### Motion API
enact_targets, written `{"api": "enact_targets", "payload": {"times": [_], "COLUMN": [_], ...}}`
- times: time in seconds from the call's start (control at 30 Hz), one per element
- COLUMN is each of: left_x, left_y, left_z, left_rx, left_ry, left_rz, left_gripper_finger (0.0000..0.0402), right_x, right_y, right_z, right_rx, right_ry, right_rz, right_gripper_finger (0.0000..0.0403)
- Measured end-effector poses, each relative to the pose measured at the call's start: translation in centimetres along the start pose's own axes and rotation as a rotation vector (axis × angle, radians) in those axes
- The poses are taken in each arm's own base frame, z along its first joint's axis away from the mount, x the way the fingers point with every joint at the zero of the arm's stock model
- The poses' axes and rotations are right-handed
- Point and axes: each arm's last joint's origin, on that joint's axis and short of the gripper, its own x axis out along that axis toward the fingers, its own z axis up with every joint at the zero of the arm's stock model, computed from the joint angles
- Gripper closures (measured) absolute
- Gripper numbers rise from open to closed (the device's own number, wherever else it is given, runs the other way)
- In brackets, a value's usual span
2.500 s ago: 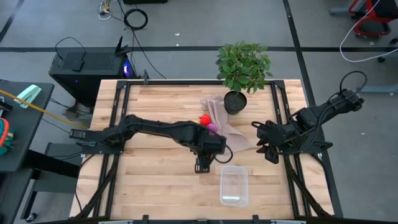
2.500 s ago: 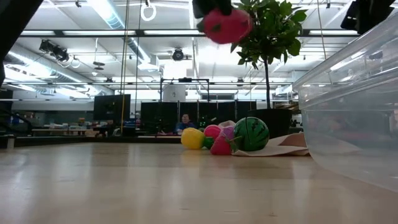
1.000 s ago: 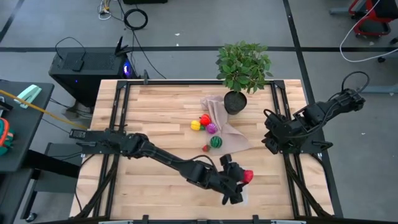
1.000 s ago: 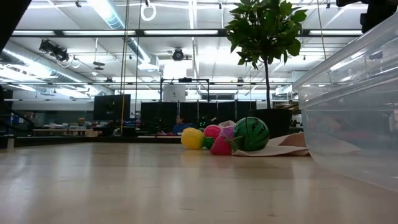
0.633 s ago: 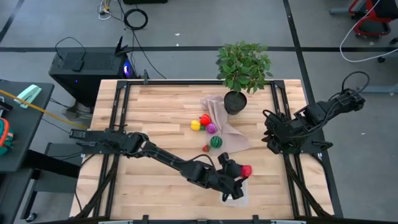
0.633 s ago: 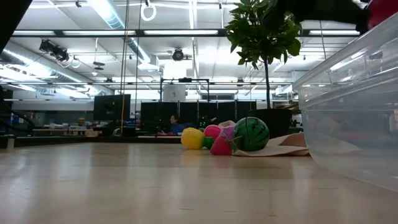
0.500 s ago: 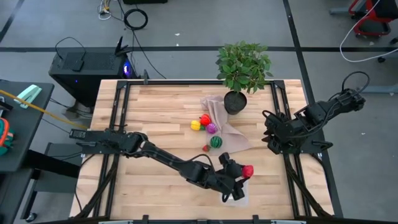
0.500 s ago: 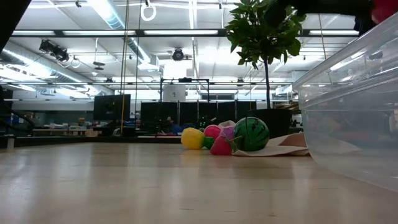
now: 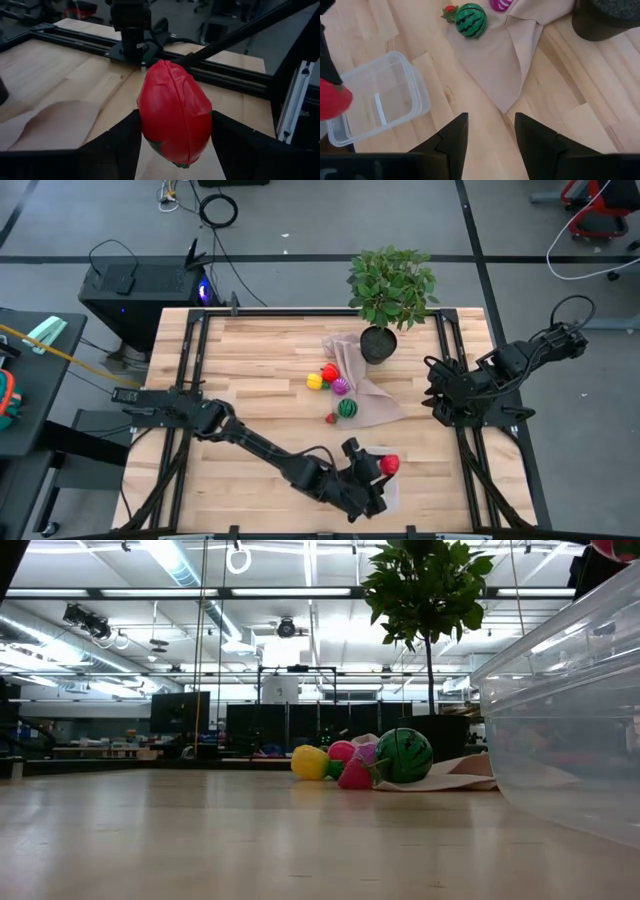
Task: Pick and placing Produce into tupperware
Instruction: Put the red dragon fruit into the transparent bin
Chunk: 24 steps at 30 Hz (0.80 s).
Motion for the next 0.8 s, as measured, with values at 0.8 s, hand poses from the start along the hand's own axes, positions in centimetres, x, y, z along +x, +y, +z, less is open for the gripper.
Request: {"api": "enact_targets", "payload": {"times": [0.8], "left_x": [-1.8], "left_y": [0.4], "left_z": [-2.7], "left_rx": [-0.188], "left_ry": [-0.04], "left_rz": [0.28], "left_gripper_finger": [0.0181], "right_x": [0.0], "right_y": [0.0], "right_z": [0.1], "right_rx": [0.011], "right_ry": [-0.022], "right_rz": [-0.012], "right_gripper_finger": [0.0235]}}
